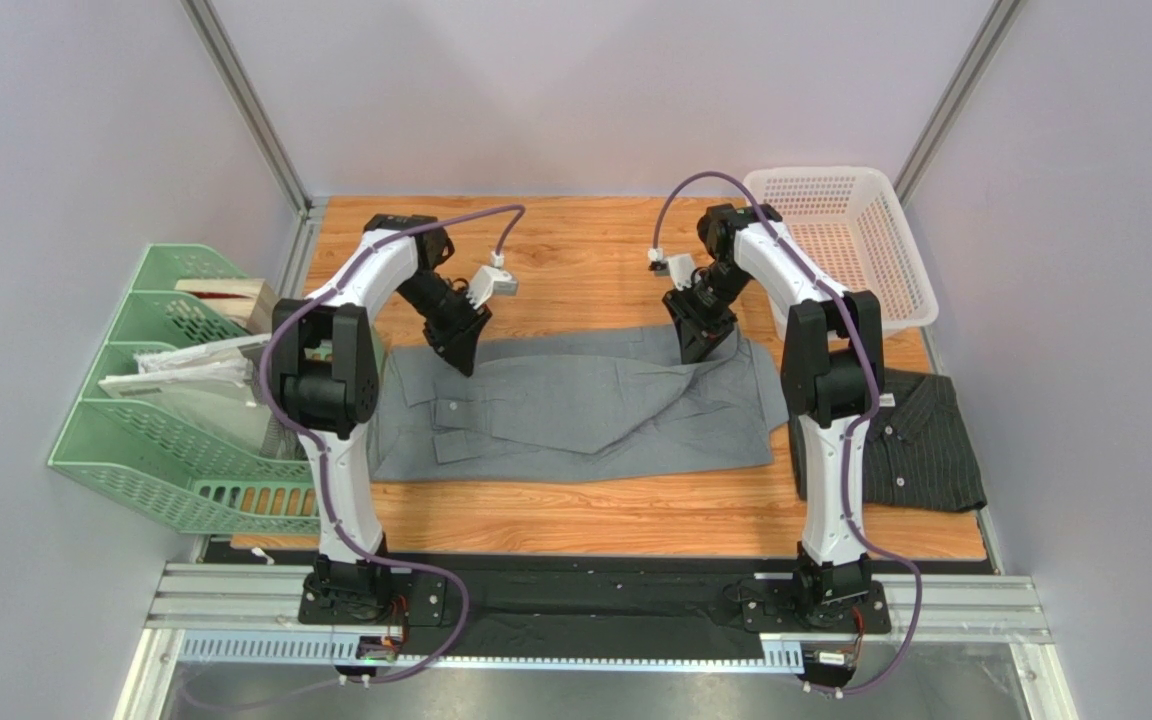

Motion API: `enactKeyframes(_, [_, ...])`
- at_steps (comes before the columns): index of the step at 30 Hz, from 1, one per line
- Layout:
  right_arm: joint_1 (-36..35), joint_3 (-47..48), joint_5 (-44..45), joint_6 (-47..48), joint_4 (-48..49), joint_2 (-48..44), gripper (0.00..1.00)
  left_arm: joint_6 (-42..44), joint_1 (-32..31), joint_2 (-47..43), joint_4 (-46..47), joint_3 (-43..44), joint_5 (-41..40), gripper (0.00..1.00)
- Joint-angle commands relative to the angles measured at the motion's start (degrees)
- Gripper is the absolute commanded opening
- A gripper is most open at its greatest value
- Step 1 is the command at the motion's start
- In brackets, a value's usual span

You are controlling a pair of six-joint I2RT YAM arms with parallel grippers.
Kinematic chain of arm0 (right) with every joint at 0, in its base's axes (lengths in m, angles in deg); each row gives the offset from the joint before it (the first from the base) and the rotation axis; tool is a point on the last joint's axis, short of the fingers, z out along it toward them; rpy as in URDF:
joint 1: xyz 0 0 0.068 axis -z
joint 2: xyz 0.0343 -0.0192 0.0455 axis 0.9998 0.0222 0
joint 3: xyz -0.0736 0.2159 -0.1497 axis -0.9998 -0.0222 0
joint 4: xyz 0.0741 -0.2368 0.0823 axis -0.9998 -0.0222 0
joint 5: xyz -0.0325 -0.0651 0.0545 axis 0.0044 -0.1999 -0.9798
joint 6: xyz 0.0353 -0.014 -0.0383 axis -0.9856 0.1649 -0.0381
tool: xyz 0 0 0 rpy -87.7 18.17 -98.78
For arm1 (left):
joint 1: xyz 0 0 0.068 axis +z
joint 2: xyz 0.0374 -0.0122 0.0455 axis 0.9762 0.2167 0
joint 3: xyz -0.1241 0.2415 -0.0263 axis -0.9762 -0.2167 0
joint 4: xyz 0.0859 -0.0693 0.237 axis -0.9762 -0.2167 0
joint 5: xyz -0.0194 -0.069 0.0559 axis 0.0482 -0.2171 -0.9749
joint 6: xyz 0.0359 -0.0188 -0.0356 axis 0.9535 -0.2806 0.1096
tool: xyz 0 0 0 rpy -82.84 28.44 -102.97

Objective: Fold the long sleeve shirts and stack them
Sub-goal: Fold the shirt

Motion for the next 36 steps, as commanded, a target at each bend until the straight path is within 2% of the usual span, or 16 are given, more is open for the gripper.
enactKeyframes(1, [-0.2,0.9,1.2,0.9,0.3,-0.9,0.28,-3.5,-0.6,-0.1,3.7,-0.1,0.4,0.39])
enactKeyframes(4, [-0.2,-0.4,1.7,2.0,-0.2,-1.2,0.2,-4.5,-0.6,-0.2,3.8,0.3,1.3,0.44])
enactKeyframes(11, [0.2,-7.7,6.1,6.5,-0.1,-4.7,0.18,-4.8,-0.8,-0.8,3.8,-0.1,1.2,0.47])
enactKeyframes(12, [0.2,-8.6,6.7,7.7,-0.1,-5.4,0.18,-5.0,-1.0,-0.7,4.0,0.1,0.9,0.52])
enactKeyframes(16, [1.2,-11.6,10.0,8.7,1.7,-6.3,0.17,-6.8,-2.4,-0.8,4.4,0.7,-0.1,0.54])
enactKeyframes(19, [1.7,-9.7,9.7,7.8,1.9,-6.7,0.2,-8.3,-3.2,-1.4,5.9,-0.5,-1.1,0.54])
enactKeyframes(23, [1.7,-4.8,6.2,6.0,0.2,-8.5,0.31,-13.2,-3.6,-1.5,9.7,-2.2,-5.9,0.51])
enactKeyframes(25, [1.4,-2.5,4.9,5.4,-1.5,-9.6,0.32,-14.5,-3.5,-2.5,11.6,-2.2,-7.8,0.51])
enactKeyframes(27, [0.9,-3.4,4.6,4.9,-1.6,-12.1,0.33,-14.6,-3.3,-5.2,12.3,-2.3,-5.8,0.51])
enactKeyframes(28, [0.6,-4.3,4.7,5.0,-1.7,-13.0,0.33,-14.3,-3.2,-6.6,12.6,-2.6,-2.6,0.64])
enactKeyframes(29, [0.1,-5.3,5.2,5.3,-1.6,-14.6,0.34,-15.1,-3.4,-7.9,13.4,-3.5,-1.8,0.69])
enactKeyframes(31, [-2.0,-8.7,6.9,5.6,-1.0,-15.6,0.33,-16.3,-3.1,-11.3,15.0,-4.0,1.9,0.72])
enactKeyframes(36, [-7.8,-14.1,12.3,5.8,2.9,-14.5,0.31,-22.4,-1.8,-18.0,22.2,-8.2,5.0,0.79])
